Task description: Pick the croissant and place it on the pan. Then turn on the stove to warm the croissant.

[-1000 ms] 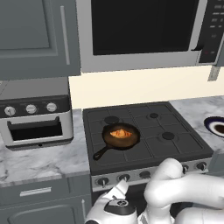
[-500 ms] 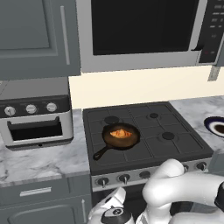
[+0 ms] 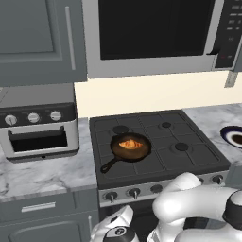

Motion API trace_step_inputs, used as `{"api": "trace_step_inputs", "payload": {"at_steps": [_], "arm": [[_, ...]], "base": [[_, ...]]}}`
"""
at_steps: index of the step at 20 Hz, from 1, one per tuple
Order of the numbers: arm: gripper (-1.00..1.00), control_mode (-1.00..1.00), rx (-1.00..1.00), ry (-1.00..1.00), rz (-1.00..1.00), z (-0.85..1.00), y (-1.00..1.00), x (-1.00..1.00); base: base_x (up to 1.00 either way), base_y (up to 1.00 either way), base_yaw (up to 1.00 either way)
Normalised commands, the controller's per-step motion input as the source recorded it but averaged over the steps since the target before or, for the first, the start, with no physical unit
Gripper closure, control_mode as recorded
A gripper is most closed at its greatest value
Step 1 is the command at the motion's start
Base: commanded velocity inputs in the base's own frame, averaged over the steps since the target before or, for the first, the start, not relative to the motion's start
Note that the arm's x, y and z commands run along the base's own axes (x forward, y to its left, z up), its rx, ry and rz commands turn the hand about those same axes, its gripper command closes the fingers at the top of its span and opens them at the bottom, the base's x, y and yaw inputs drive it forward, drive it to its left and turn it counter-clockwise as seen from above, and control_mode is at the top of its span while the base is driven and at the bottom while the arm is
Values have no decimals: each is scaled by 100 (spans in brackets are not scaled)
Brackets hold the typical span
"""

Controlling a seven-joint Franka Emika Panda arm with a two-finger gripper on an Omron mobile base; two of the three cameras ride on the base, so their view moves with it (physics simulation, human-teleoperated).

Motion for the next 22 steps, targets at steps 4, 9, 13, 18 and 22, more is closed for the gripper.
{"api": "trace_step_inputs", "payload": {"at_steps": [4,9,13,18,22], "arm": [[-100,-100,11,-1,-3,0,-7,0],[-100,-100,13,-1,0,0,-19,0],[-100,-100,13,0,0,0,-13,0],[-100,-100,12,0,0,0,-4,7],[-100,-100,10,0,0,0,0,15]], "base": [[0,0,0],[0,0,0],[0,0,0],[0,0,0],[0,0,0]]}}
